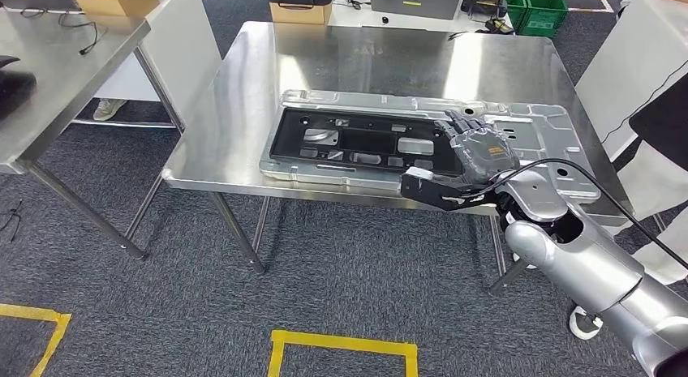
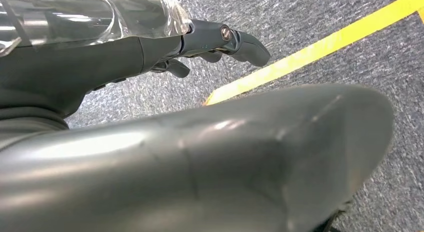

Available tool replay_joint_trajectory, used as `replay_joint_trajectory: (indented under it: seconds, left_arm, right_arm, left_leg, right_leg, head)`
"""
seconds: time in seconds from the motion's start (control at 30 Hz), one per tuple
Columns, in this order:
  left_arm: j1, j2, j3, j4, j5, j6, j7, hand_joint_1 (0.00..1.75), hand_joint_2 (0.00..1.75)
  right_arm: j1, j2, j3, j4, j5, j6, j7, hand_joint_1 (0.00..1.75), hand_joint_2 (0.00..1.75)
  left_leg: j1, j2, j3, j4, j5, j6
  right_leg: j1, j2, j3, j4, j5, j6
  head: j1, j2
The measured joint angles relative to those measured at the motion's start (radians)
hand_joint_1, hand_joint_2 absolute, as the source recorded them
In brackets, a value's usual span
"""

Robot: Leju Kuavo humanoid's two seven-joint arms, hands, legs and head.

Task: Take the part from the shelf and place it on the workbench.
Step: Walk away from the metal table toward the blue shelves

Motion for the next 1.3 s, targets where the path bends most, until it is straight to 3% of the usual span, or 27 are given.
replay_joint_trajectory:
  seconds: [0.07,0.17,0.2,0.27,0.33,0.37,0.4,0.43,0.5,0.53,0.57,0.67,0.7,0.73,0.8,0.83,0.87,0.9,0.93,1.0,1.07,1.17,1.2,1.23,1.3]
  left_arm:
    - [-0.001,0.000,0.000,0.000,0.000,0.000,0.000,0.00,0.00]
    - [0.001,0.000,0.000,0.000,0.000,0.000,0.000,0.00,0.00]
    - [0.001,0.000,0.000,0.000,0.000,0.000,0.000,0.00,0.00]
    - [0.001,0.000,0.000,0.000,0.000,0.000,0.000,0.00,0.00]
    - [0.001,0.000,0.000,0.000,0.000,0.000,0.000,0.00,0.00]
    - [0.001,0.000,0.000,0.000,0.000,0.000,0.000,0.00,0.00]
    - [0.001,0.000,0.000,0.000,0.000,0.000,0.000,0.00,0.00]
    - [0.000,0.000,0.000,0.000,0.000,0.000,0.000,0.00,0.00]
    - [-0.002,0.000,0.000,0.000,0.000,0.000,0.000,0.00,0.00]
    - [-0.003,0.000,0.000,0.000,0.000,0.000,0.000,0.00,0.00]
    - [-0.004,0.000,0.000,0.000,0.000,0.000,0.000,0.00,0.00]
    - [-0.002,0.000,0.000,0.000,0.000,0.000,0.000,0.00,0.00]
    - [-0.003,0.000,0.000,0.000,0.000,0.000,0.000,0.00,0.00]
    - [-0.003,0.000,0.000,0.000,0.000,0.000,0.000,0.00,0.00]
    - [-0.004,0.000,0.000,0.000,0.000,0.000,0.000,0.00,0.00]
    - [-0.003,0.000,0.000,0.000,0.000,0.000,0.001,0.00,0.00]
    - [-0.002,0.000,0.000,0.000,0.000,0.001,0.001,0.00,0.00]
    - [-0.002,0.000,0.000,0.000,0.000,0.001,0.002,0.00,0.00]
    - [-0.002,0.000,0.000,0.000,0.000,0.001,0.003,0.00,0.00]
    - [-0.002,0.000,0.000,0.000,0.000,0.001,0.003,0.00,0.00]
    - [-0.003,0.000,0.000,0.000,-0.001,0.000,0.004,0.00,0.00]
    - [-0.002,0.000,0.000,0.000,-0.003,0.000,0.006,0.00,0.00]
    - [-0.001,0.000,0.000,0.000,-0.003,0.000,0.007,0.00,0.00]
    - [-0.001,0.000,0.000,0.000,-0.003,0.000,0.007,0.00,0.00]
    - [-0.001,0.000,0.000,0.000,-0.002,0.000,0.008,0.00,0.00]
  right_arm:
    - [0.000,0.000,0.000,0.000,0.000,0.000,0.000,0.00,0.00]
    - [-0.001,0.001,0.000,-0.001,0.000,0.000,0.001,0.00,0.00]
    - [-0.001,0.001,0.000,-0.001,0.000,0.000,0.001,0.00,0.00]
    - [-0.002,0.001,0.000,-0.001,0.001,0.000,0.001,0.00,0.00]
    - [-0.001,0.001,0.000,-0.001,0.000,0.000,0.001,0.00,0.00]
    - [0.000,0.001,0.000,-0.001,0.000,0.000,0.001,0.00,0.00]
    - [0.000,0.001,0.000,-0.001,0.000,0.000,0.001,0.00,0.00]
    - [0.001,0.001,0.000,-0.001,0.000,0.000,0.001,0.00,0.00]
    - [0.000,0.001,0.000,-0.001,0.000,0.000,0.001,0.00,0.00]
    - [0.000,0.001,-0.001,-0.002,0.001,0.000,0.001,0.00,0.00]
    - [0.000,0.001,-0.001,-0.002,0.001,0.000,0.001,0.00,0.00]
    - [0.000,0.001,-0.001,-0.003,0.001,0.000,0.001,0.00,0.00]
    - [0.000,0.001,-0.001,-0.004,0.001,0.000,0.001,0.00,0.00]
    - [0.000,0.000,-0.001,-0.004,0.001,0.000,0.001,0.00,0.00]
    - [0.001,0.000,0.000,-0.004,0.001,0.000,0.001,0.00,0.00]
    - [0.002,0.000,0.000,-0.004,0.000,0.000,0.001,0.00,0.00]
    - [0.004,0.000,0.000,-0.004,0.000,0.000,0.001,0.00,0.00]
    - [0.005,0.000,0.000,-0.004,0.000,0.000,0.001,0.00,0.00]
    - [0.005,0.000,0.000,-0.004,0.000,0.000,0.001,0.00,0.00]
    - [0.004,0.000,-0.001,-0.004,0.000,0.000,0.001,0.00,0.00]
    - [0.003,0.000,-0.002,-0.004,0.000,-0.001,0.001,0.00,0.00]
    - [0.006,0.000,-0.002,-0.005,0.000,0.002,0.002,0.00,0.00]
    - [0.008,0.000,-0.002,-0.005,-0.003,0.002,0.002,0.00,0.00]
    - [0.012,0.000,-0.002,-0.005,-0.010,0.001,0.002,0.00,0.00]
    - [0.036,0.002,-0.004,-0.005,-0.042,-0.014,-0.004,0.00,0.00]
  left_leg:
    - [-0.002,0.000,-0.009,0.006,0.008,-0.011]
    - [0.000,-0.001,-0.025,0.013,0.011,-0.030]
    - [0.001,-0.001,-0.037,0.036,-0.011,-0.036]
    - [0.004,-0.001,-0.082,0.152,-0.094,-0.047]
    - [0.006,-0.001,-0.127,0.294,-0.166,-0.054]
    - [0.007,-0.001,-0.130,0.324,-0.175,-0.055]
    - [0.007,-0.001,-0.111,0.311,-0.164,-0.054]
    - [0.007,-0.001,-0.072,0.254,-0.138,-0.051]
    - [0.004,-0.002,0.029,0.089,-0.086,-0.041]
    - [0.001,-0.003,0.063,0.028,-0.071,-0.035]
    - [-0.002,-0.004,0.080,-0.006,-0.065,-0.030]
    - [-0.005,-0.006,0.072,-0.020,-0.049,-0.015]
    - [-0.003,-0.005,0.066,-0.023,-0.040,-0.008]
    - [-0.001,-0.004,0.059,-0.026,-0.030,-0.001]
    - [-0.001,-0.003,0.039,-0.026,-0.016,0.009]
    - [-0.002,-0.002,0.030,-0.025,-0.010,0.011]
    - [-0.003,-0.002,0.021,-0.024,-0.005,0.011]
    - [-0.003,-0.002,0.013,-0.022,0.000,0.011]
    - [-0.003,-0.002,0.007,-0.020,0.005,0.009]
    - [-0.002,-0.002,-0.004,-0.014,0.011,0.002]
    - [-0.004,-0.003,-0.012,-0.009,0.019,-0.008]
    - [-0.003,-0.002,-0.023,-0.005,0.027,-0.025]
    - [-0.001,-0.003,-0.031,0.009,0.015,-0.031]
    - [0.001,-0.003,-0.047,0.042,-0.010,-0.038]
    - [0.005,-0.003,-0.101,0.177,-0.089,-0.050]
  right_leg:
    - [0.005,0.003,0.037,-0.067,0.011,-0.010]
    - [0.006,0.002,0.022,-0.074,0.028,-0.034]
    - [0.004,0.001,0.016,-0.077,0.036,-0.044]
    - [0.003,-0.001,0.000,-0.080,0.051,-0.055]
    - [0.004,-0.001,-0.018,-0.081,0.064,-0.057]
    - [0.004,-0.001,-0.026,-0.081,0.070,-0.057]
    - [0.004,0.000,-0.033,-0.080,0.076,-0.055]
    - [0.004,0.001,-0.038,-0.080,0.081,-0.053]
    - [0.005,0.002,-0.044,-0.080,0.088,-0.047]
    - [0.006,0.002,-0.047,-0.081,0.094,-0.041]
    - [0.006,0.002,-0.049,-0.083,0.100,-0.035]
    - [0.003,0.001,-0.056,-0.088,0.111,-0.016]
    - [0.004,0.001,-0.064,-0.072,0.092,-0.012]
    - [0.004,0.001,-0.080,-0.034,0.056,-0.009]
    - [0.004,0.000,-0.127,0.108,-0.043,-0.006]
    - [0.004,0.000,-0.148,0.181,-0.076,-0.005]
    - [0.004,0.000,-0.156,0.227,-0.087,-0.003]
    - [0.004,0.000,-0.145,0.235,-0.077,-0.002]
    - [0.003,0.000,-0.112,0.197,-0.053,-0.002]
    - [0.004,-0.001,-0.009,0.043,-0.008,-0.003]
    - [0.009,0.000,0.056,-0.068,0.003,-0.010]
    - [0.011,0.002,0.054,-0.089,0.007,-0.030]
    - [0.010,0.001,0.050,-0.091,0.012,-0.038]
    - [0.009,0.000,0.046,-0.093,0.017,-0.047]
    - [0.008,-0.001,0.037,-0.094,0.024,-0.057]
  head:
    - [0.000,0.000]
    - [-0.001,0.000]
    - [-0.001,0.000]
    - [-0.002,0.000]
    - [-0.002,0.000]
    - [-0.002,0.000]
    - [-0.002,0.000]
    - [-0.002,0.000]
    - [-0.002,0.000]
    - [-0.001,0.000]
    - [-0.001,0.000]
    - [-0.001,0.000]
    - [0.000,0.000]
    - [0.001,0.000]
    - [0.004,0.000]
    - [0.004,0.000]
    - [0.004,0.000]
    - [0.004,0.000]
    - [0.004,0.000]
    - [0.005,0.000]
    - [0.004,0.000]
    - [0.003,0.000]
    - [0.003,0.000]
    - [0.003,0.000]
    - [0.001,0.000]
